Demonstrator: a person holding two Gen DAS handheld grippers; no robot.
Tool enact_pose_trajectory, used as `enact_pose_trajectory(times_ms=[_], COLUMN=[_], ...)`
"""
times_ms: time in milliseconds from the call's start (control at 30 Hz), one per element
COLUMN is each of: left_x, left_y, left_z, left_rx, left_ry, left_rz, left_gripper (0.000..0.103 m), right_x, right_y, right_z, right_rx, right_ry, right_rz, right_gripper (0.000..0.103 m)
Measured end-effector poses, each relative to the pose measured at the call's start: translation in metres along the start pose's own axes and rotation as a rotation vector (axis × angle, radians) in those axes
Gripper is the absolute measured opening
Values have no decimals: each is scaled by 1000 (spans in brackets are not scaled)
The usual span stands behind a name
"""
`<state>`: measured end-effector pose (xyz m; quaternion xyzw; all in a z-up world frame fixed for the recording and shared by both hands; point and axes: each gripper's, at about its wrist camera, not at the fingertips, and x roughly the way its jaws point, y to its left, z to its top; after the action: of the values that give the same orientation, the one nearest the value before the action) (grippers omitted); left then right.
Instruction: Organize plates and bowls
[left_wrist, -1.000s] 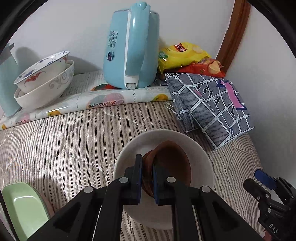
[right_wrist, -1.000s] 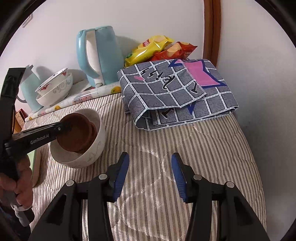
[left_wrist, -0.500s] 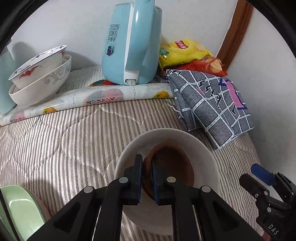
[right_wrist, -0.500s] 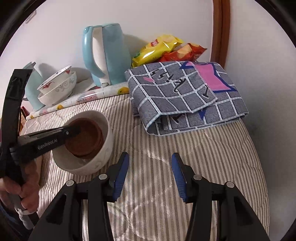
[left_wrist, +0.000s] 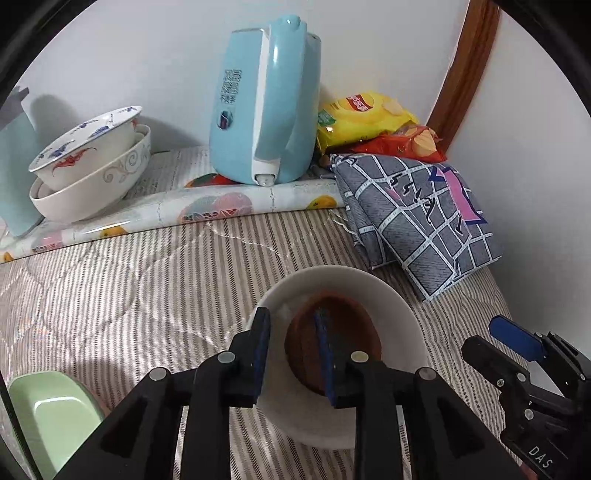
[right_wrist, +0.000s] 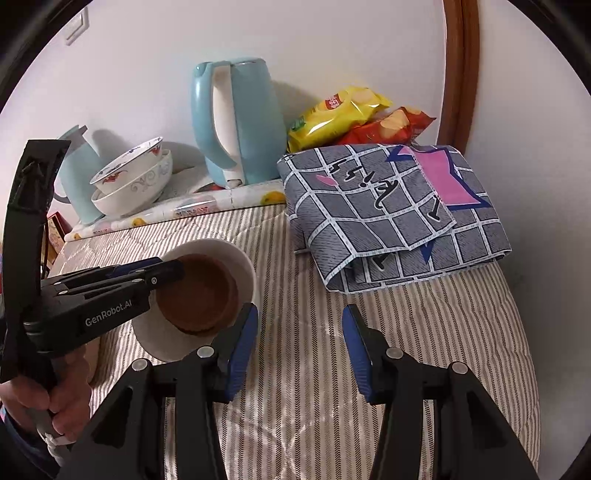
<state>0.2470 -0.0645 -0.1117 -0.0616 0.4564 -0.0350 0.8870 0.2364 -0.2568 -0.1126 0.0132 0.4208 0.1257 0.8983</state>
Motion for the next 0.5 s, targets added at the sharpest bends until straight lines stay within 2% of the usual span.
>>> enact_pose_trajectory(times_ms=[333, 500], left_x=[-12, -10], left_y=[22, 29], left_z=[-2, -7], left_rx=[-41, -54], left_ry=[6, 23], left_rz=[53, 64], left_gripper=[24, 24], right_x=[6, 17], right_y=[14, 20], right_z=[2, 3], right_rx=[4, 13], right_ry=[14, 36], right_rz=[4, 10], right_gripper=[47, 42])
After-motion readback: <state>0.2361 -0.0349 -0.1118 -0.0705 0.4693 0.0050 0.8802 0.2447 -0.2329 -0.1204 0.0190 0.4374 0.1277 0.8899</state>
